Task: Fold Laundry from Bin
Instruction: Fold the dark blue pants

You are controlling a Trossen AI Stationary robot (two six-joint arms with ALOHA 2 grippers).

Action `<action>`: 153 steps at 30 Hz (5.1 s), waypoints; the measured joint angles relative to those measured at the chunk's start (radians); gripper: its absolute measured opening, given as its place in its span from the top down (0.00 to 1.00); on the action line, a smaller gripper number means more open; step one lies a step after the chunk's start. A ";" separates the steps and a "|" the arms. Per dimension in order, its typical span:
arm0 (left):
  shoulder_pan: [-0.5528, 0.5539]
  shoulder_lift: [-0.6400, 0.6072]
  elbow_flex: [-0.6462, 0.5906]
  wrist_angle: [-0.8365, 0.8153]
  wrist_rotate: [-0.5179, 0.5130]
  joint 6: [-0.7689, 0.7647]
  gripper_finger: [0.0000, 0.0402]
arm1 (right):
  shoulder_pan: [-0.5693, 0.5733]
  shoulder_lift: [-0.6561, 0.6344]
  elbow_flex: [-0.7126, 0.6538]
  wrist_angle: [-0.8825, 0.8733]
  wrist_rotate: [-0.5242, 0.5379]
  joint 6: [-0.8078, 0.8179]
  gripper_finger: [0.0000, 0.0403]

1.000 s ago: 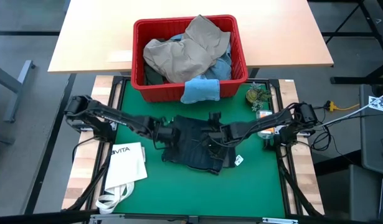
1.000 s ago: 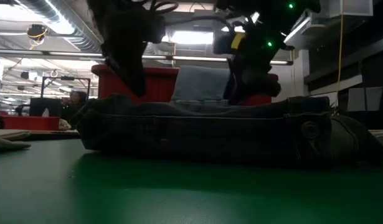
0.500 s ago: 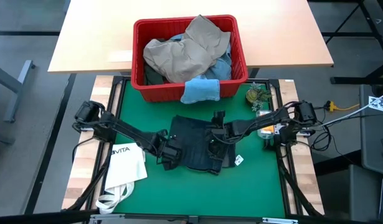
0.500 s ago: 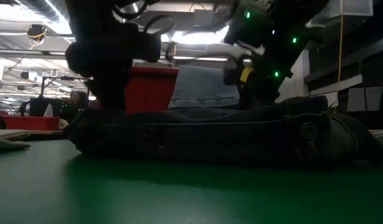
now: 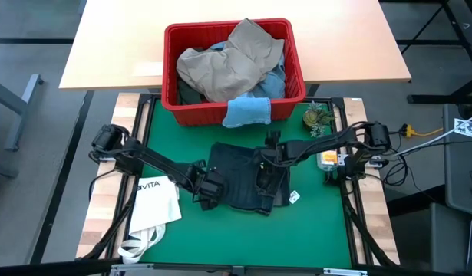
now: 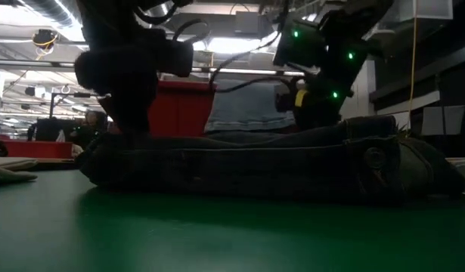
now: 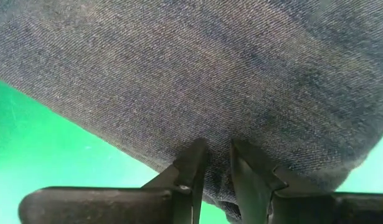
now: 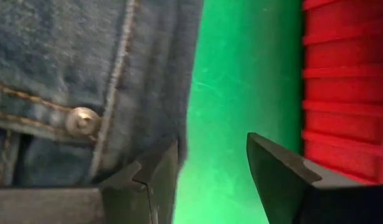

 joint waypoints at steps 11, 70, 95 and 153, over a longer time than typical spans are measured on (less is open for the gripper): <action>0.028 -0.166 -0.003 0.005 0.007 0.001 0.91 | 0.088 -0.085 0.138 -0.056 -0.080 -0.021 0.53; 0.136 -0.148 -0.001 0.164 0.120 0.183 0.99 | 0.528 -0.131 0.213 -0.331 0.053 0.165 0.53; -0.109 0.112 0.008 0.264 -0.009 0.131 0.99 | 0.268 -0.136 -0.192 -0.067 -0.086 0.251 0.53; -0.116 -0.183 0.000 0.225 -0.003 0.237 0.99 | 0.339 -0.129 0.092 0.014 -0.317 0.137 0.53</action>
